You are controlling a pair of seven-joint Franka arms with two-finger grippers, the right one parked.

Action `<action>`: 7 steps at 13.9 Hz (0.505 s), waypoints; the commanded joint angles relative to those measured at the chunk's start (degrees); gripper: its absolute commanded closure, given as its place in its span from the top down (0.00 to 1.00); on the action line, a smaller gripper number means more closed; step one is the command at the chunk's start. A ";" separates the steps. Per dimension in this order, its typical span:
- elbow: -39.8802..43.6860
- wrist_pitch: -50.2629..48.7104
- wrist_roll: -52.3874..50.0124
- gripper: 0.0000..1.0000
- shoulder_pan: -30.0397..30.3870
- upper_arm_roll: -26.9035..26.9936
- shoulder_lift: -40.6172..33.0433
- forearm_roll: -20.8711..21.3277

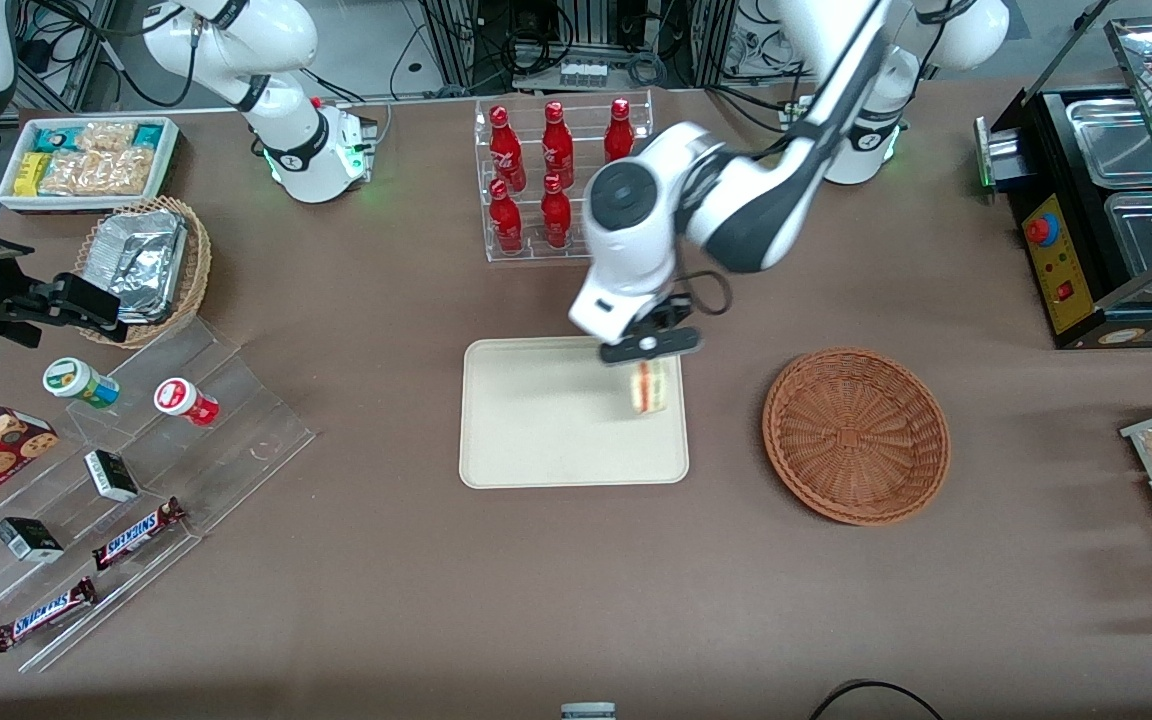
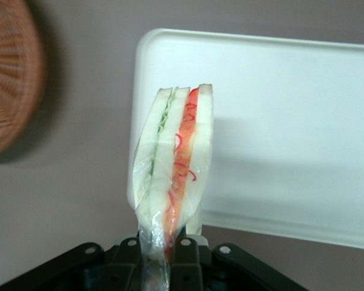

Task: Place sandwich from basket to tray
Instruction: 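Carry the sandwich over the cream tray and lower it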

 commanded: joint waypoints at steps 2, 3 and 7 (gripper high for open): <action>4.47 6.23 -1.76 0.00 -4.64 1.03 8.07 0.31; 4.65 7.46 -1.76 0.00 -5.35 1.03 9.13 0.49; 4.65 10.46 -2.02 0.00 -6.32 1.12 11.33 0.49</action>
